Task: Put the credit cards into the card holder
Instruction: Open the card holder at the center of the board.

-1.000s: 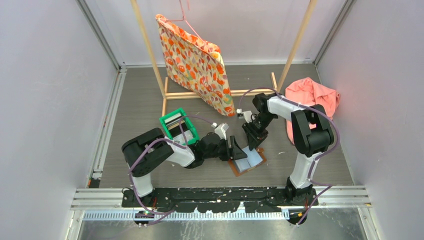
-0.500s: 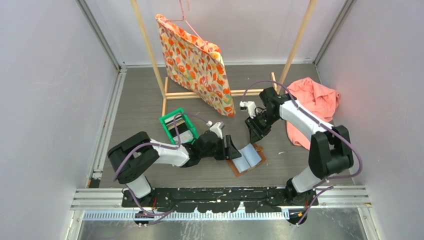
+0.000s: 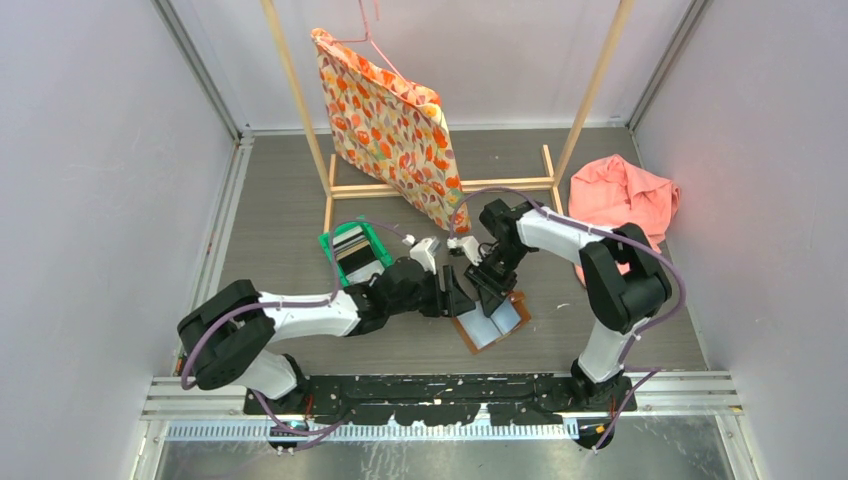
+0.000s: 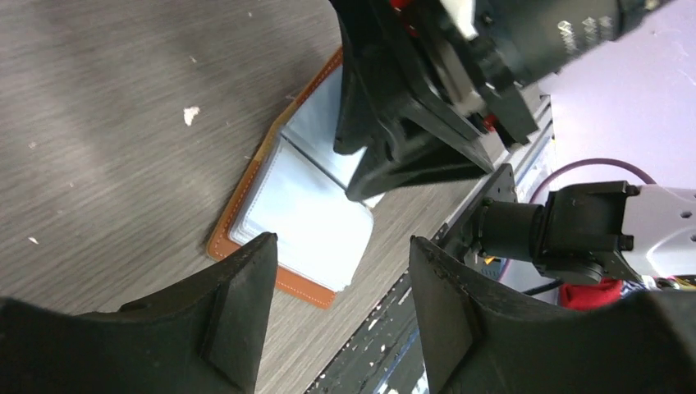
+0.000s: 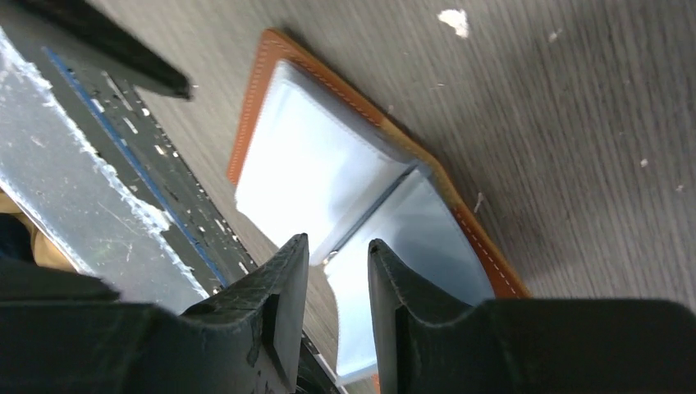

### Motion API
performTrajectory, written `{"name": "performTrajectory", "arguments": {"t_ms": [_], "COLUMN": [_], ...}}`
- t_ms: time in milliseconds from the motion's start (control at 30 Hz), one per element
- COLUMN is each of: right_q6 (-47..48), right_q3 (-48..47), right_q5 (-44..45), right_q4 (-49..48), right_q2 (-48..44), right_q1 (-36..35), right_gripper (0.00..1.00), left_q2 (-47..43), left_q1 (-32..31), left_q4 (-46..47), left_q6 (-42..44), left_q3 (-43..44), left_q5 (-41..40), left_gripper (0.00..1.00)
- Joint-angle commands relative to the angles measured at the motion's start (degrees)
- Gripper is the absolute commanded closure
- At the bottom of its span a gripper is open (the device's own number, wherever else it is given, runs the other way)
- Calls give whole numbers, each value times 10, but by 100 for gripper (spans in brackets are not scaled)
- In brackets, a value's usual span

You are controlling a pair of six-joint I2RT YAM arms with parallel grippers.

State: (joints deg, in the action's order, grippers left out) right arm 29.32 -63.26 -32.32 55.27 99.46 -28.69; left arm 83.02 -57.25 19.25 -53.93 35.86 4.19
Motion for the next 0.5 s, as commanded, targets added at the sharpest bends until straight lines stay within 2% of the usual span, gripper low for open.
{"name": "performTrajectory", "arguments": {"t_ms": [0, 267, 467], "right_q6": [-22, -33, -36], "right_q3": [-16, -23, -31], "right_q5": [49, 72, 65], "right_q4": [-3, 2, 13], "right_q2": [13, 50, 72], "right_q1": [-5, -4, -4], "right_gripper": [61, 67, 71], "left_q2": [10, 94, 109], "left_q1": [3, -10, -19], "left_q4": [88, 194, 203], "left_q6": [-39, -106, -111], "left_q3": [-31, -44, -35], "left_q5": [39, 57, 49], "left_gripper": [38, 37, 38]}}
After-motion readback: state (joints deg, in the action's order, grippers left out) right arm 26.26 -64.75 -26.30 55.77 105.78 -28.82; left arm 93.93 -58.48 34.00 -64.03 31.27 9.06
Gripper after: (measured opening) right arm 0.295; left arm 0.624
